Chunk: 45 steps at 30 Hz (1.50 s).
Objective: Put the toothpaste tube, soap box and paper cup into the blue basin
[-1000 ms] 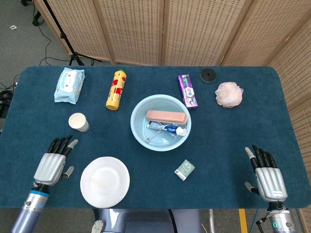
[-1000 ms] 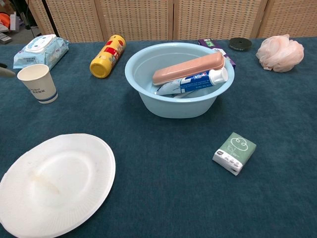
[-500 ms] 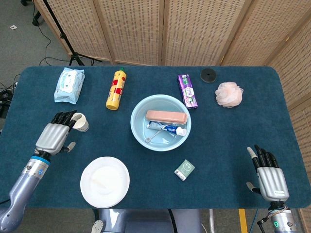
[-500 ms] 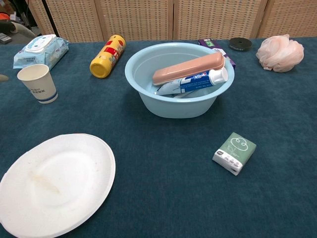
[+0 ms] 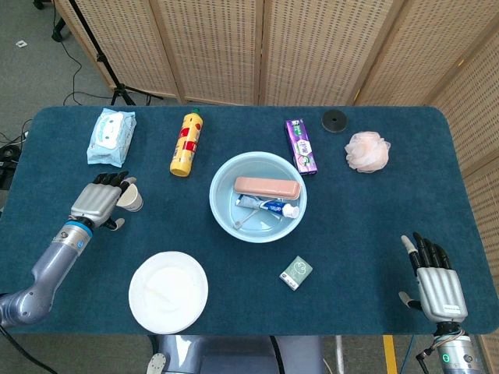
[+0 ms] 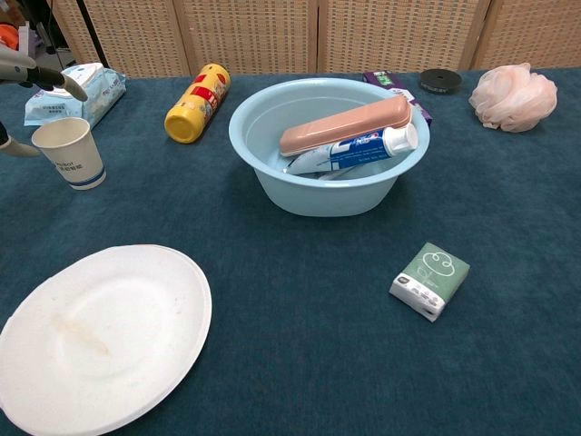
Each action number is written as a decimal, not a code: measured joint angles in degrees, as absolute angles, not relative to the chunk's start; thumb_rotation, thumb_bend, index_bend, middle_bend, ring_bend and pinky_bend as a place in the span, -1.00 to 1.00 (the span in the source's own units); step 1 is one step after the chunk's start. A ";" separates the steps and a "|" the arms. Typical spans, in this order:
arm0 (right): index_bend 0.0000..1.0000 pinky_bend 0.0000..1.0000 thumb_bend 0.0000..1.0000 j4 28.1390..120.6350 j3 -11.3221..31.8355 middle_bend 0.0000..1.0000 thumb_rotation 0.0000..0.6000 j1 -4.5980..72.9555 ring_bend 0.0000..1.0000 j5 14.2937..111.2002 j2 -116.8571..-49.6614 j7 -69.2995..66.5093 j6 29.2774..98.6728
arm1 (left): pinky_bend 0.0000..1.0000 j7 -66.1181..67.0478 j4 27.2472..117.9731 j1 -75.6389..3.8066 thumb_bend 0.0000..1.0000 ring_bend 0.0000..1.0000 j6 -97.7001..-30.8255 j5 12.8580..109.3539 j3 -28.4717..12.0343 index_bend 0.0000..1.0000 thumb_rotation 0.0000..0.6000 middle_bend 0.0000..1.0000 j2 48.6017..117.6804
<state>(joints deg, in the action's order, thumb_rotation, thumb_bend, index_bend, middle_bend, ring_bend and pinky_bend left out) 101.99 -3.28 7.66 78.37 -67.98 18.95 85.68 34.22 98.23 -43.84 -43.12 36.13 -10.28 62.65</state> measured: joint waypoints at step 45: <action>-1.00 -0.85 -0.74 103.04 -0.15 -1.00 1.00 5.36 -1.00 78.94 -66.99 18.18 82.19 | -0.71 33.39 83.99 -49.22 -0.35 -0.91 -49.93 33.61 -1.58 -0.30 1.00 -0.93 74.40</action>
